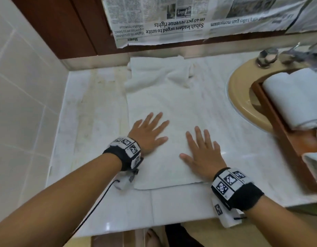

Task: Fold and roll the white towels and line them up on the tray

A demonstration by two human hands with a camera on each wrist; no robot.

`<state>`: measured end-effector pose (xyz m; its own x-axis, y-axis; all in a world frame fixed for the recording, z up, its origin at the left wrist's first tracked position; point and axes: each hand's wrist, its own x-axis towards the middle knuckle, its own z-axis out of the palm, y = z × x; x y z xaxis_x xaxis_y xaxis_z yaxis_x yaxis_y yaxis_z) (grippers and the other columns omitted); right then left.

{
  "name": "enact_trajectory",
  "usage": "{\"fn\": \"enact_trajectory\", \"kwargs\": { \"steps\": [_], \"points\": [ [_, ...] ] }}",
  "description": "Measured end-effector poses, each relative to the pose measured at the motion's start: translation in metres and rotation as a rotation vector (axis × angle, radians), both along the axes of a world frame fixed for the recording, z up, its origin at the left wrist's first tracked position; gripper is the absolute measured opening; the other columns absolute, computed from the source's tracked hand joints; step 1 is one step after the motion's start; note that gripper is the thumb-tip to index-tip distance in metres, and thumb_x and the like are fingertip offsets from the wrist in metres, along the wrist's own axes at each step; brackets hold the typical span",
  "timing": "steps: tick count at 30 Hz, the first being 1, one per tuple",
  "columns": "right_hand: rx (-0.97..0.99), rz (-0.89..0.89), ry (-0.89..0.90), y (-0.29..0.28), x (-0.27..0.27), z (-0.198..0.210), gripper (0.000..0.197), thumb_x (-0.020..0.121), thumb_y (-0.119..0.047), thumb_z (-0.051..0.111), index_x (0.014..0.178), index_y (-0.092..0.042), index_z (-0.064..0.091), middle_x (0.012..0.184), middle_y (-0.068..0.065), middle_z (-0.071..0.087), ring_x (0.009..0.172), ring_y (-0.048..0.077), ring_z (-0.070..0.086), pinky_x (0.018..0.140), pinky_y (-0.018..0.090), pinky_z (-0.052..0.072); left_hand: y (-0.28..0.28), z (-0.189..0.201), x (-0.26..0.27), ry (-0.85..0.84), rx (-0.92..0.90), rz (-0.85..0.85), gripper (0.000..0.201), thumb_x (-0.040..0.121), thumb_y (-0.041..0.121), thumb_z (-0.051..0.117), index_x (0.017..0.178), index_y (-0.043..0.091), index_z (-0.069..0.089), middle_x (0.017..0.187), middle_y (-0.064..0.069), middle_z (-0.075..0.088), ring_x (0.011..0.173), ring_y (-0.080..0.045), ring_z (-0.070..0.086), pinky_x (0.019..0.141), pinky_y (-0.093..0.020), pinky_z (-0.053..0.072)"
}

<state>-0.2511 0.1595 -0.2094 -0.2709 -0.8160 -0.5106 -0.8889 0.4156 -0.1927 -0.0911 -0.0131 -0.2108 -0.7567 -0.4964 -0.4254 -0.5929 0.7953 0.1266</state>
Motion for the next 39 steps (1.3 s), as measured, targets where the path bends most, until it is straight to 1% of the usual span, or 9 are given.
{"fn": "enact_trajectory", "kwargs": {
  "steps": [4,7,11,14,19,24,31,35,39],
  "points": [
    [0.069,0.036,0.080,0.006,-0.001,0.002,0.076,0.092,-0.070,0.014,0.146,-0.036,-0.026,0.149,-0.006,-0.042,0.143,0.028,-0.029,0.117,0.051,-0.002,-0.030,0.001,0.059,-0.084,-0.018,0.411,0.061,0.096,0.063,0.017,0.151,0.045,-0.004,0.159,0.011,-0.021,0.148,-0.021,-0.014,0.117,-0.054,0.001],
    [0.064,-0.007,0.058,0.001,0.004,0.007,0.077,0.095,-0.065,0.025,0.151,-0.031,-0.016,0.155,-0.002,-0.033,0.145,0.034,-0.021,0.117,0.051,0.003,-0.024,0.016,0.070,-0.158,-0.058,0.462,0.072,0.094,0.065,0.017,0.154,0.030,-0.001,0.161,-0.003,-0.018,0.148,-0.025,-0.011,0.117,-0.050,0.003],
    [-0.199,-0.235,-0.073,0.005,0.019,0.023,0.057,0.095,-0.041,0.050,0.144,-0.017,0.034,0.155,0.010,0.023,0.139,0.032,0.025,0.106,0.042,0.033,0.036,0.027,0.058,0.084,0.082,0.118,0.070,0.096,0.062,0.026,0.153,0.035,-0.004,0.161,0.002,-0.019,0.149,-0.021,-0.011,0.117,-0.048,0.011],
    [-0.402,-0.571,-0.238,0.025,0.035,0.037,0.049,0.095,-0.026,0.052,0.142,-0.017,0.040,0.129,0.017,0.054,0.115,0.033,0.052,0.092,0.034,0.043,0.065,0.010,0.070,0.022,0.075,0.118,0.061,0.097,0.062,0.019,0.151,0.044,-0.003,0.160,0.007,-0.020,0.148,-0.019,-0.013,0.117,-0.048,0.004],
    [-0.504,-0.875,-0.269,0.057,0.054,0.044,0.051,0.094,-0.020,0.051,0.141,-0.020,0.032,0.118,0.020,0.054,0.094,0.030,0.051,0.084,0.036,0.044,0.076,-0.006,0.098,0.024,-0.011,0.186,0.056,0.097,0.061,0.011,0.148,0.050,-0.009,0.157,0.009,-0.028,0.147,-0.021,-0.018,0.117,-0.049,-0.002],
    [-0.395,-0.829,-0.321,0.061,0.061,0.036,0.050,0.091,-0.017,0.058,0.134,-0.018,0.032,0.109,0.015,0.052,0.086,0.027,0.053,0.073,0.032,0.046,0.088,0.002,0.092,-0.052,-0.065,0.322,0.071,0.094,0.066,0.008,0.153,0.029,-0.008,0.158,-0.006,-0.027,0.147,-0.026,-0.020,0.117,-0.049,-0.005],
    [-0.504,-0.739,-0.609,0.075,0.068,0.034,0.038,0.076,0.002,0.063,0.105,-0.021,0.055,0.092,0.002,0.055,0.080,0.018,0.055,0.063,0.025,0.044,0.133,0.001,0.063,0.075,0.094,-0.037,0.083,0.090,0.069,0.036,0.154,0.033,-0.004,0.160,-0.001,-0.022,0.148,-0.020,-0.014,0.118,-0.045,0.004],
    [-0.456,-0.574,-0.360,0.078,0.073,0.028,0.028,0.084,0.008,0.050,0.103,-0.011,0.061,0.099,0.006,0.058,0.090,0.019,0.054,0.075,0.020,0.039,0.138,-0.011,0.071,0.156,0.046,0.001,0.077,0.092,0.066,0.038,0.153,0.038,0.000,0.159,0.007,-0.022,0.147,-0.014,-0.017,0.118,-0.041,-0.001],
    [-0.532,-0.481,-0.130,0.081,0.061,0.022,0.020,0.088,0.000,0.057,0.100,-0.010,0.069,0.105,0.012,0.061,0.098,0.026,0.056,0.079,0.021,0.034,0.136,-0.011,0.083,0.285,-0.015,0.055,0.063,0.096,0.058,0.037,0.152,0.040,0.015,0.162,0.009,-0.006,0.149,-0.012,-0.004,0.120,-0.041,0.009]
  ]
}}
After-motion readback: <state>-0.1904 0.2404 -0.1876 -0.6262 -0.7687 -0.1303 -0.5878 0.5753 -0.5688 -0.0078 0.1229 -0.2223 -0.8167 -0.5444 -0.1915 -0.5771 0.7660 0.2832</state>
